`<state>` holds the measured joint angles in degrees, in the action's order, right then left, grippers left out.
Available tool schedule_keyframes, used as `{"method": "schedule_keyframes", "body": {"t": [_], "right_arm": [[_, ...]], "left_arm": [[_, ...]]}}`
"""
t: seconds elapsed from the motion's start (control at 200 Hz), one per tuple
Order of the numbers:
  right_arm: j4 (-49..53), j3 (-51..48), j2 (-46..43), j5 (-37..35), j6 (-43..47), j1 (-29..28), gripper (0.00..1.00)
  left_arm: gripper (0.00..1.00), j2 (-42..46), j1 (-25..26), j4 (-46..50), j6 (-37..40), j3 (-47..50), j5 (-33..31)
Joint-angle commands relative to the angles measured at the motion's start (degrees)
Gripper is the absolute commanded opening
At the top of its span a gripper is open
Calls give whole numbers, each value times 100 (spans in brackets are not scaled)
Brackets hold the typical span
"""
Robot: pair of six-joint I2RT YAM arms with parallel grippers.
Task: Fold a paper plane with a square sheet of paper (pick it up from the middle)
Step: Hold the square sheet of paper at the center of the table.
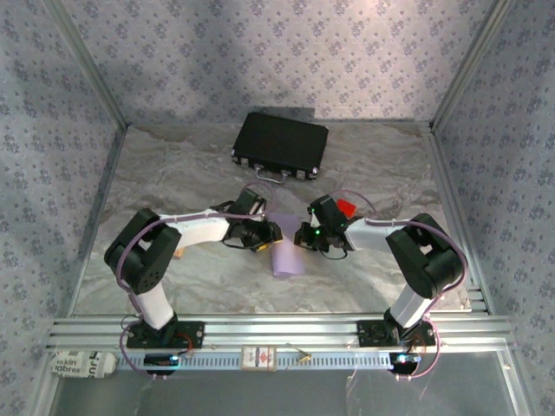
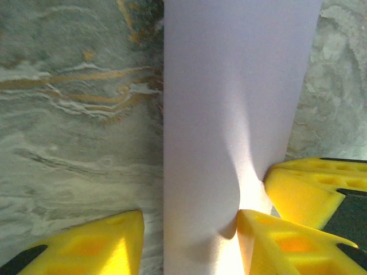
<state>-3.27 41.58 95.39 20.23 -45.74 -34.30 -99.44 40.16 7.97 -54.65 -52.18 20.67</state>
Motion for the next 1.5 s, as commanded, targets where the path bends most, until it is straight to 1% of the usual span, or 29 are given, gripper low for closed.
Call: {"method": "schedule_keyframes", "body": {"t": [0.0, 0.2, 0.28, 0.43, 0.795, 1.084, 1.174, 1.264, 1.364, 1.494], "right_arm": [[327, -97, 100, -255, -126, -41, 7], [243, -188, 32, -283, -227, -46, 7], [213, -204, 22, -282, -272, -52, 7], [140, -228, 2, -248, -367, -41, 8], [89, -230, -157, -247, -453, -32, 8], [-26, -146, -230, -100, -453, -24, 10], [-104, -91, -402, -82, -421, -15, 13], [122, -45, -756, -391, -327, 11, 15], [374, -115, -1191, -756, -250, 152, 18], [514, -267, -1569, -844, -175, 407, 20]], "left_arm": [[45, 191, 29, -325, -185, 138, 280], [43, 293, 30, -428, -205, 226, 263], [41, 246, 33, -445, -208, 235, 287], [40, 147, 28, -499, -223, 211, 398], [39, -49, 35, -91, -7, 52, 237], [38, -170, 35, 350, 250, -160, 28], [38, -214, 39, 447, 301, -228, -40], [37, -293, 42, 724, 370, -355, -157], [37, -322, 66, 931, 399, -431, -343], [37, -378, 79, 1039, 420, -489, -405]]}}
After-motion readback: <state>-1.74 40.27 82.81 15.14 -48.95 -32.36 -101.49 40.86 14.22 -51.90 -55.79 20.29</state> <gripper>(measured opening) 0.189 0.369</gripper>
